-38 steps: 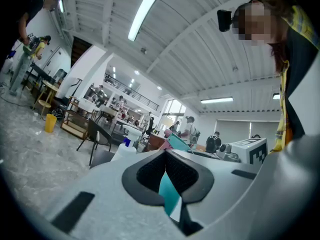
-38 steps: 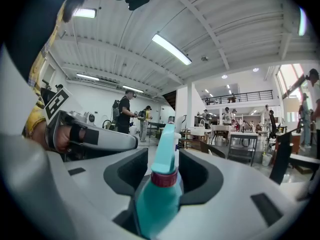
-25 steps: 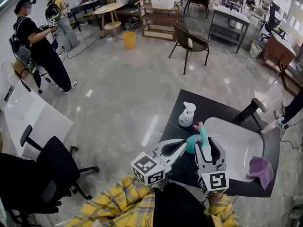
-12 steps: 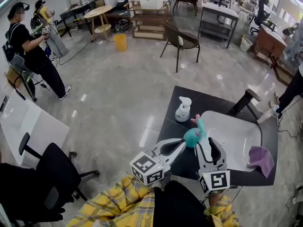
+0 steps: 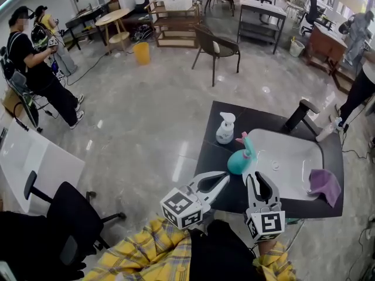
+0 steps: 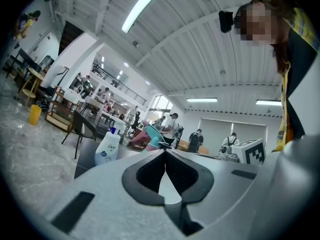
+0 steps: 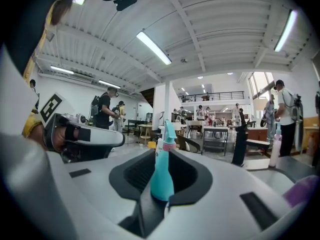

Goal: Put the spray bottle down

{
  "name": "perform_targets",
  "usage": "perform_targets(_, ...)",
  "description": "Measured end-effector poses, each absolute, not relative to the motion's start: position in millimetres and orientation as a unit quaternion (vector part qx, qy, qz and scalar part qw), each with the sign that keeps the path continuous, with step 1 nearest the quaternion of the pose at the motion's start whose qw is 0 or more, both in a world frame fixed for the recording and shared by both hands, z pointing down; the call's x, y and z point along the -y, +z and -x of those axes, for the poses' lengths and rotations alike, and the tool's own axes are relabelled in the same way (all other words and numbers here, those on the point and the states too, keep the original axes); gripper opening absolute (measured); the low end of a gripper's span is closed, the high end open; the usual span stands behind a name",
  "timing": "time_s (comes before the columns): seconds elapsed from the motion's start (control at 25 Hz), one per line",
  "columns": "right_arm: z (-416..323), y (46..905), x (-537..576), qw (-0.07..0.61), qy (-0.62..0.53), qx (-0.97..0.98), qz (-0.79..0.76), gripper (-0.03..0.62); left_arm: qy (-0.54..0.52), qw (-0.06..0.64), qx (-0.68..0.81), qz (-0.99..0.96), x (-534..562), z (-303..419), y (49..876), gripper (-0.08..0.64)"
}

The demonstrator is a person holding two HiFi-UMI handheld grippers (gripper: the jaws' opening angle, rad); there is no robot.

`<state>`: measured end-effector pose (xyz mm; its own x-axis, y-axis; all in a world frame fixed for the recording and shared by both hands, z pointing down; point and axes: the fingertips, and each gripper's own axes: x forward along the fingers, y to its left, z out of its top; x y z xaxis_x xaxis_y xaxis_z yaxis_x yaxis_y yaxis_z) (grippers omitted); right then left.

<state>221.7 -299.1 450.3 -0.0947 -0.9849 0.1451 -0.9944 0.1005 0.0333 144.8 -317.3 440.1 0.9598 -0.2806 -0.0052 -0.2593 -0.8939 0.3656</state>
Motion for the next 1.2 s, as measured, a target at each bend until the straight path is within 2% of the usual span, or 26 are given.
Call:
perform_targets(0.48,-205,453,267,0.07,0.042,0.721,-0.688,0.018,-0.025,0.187,0.119,-0.975,289,-129,442,0.006)
perform_targets(1.2,-180,467,224,0.072,0.078,0.708,-0.698,0.005,-0.024,0.212,0.111,-0.971,257,-102,456,0.005)
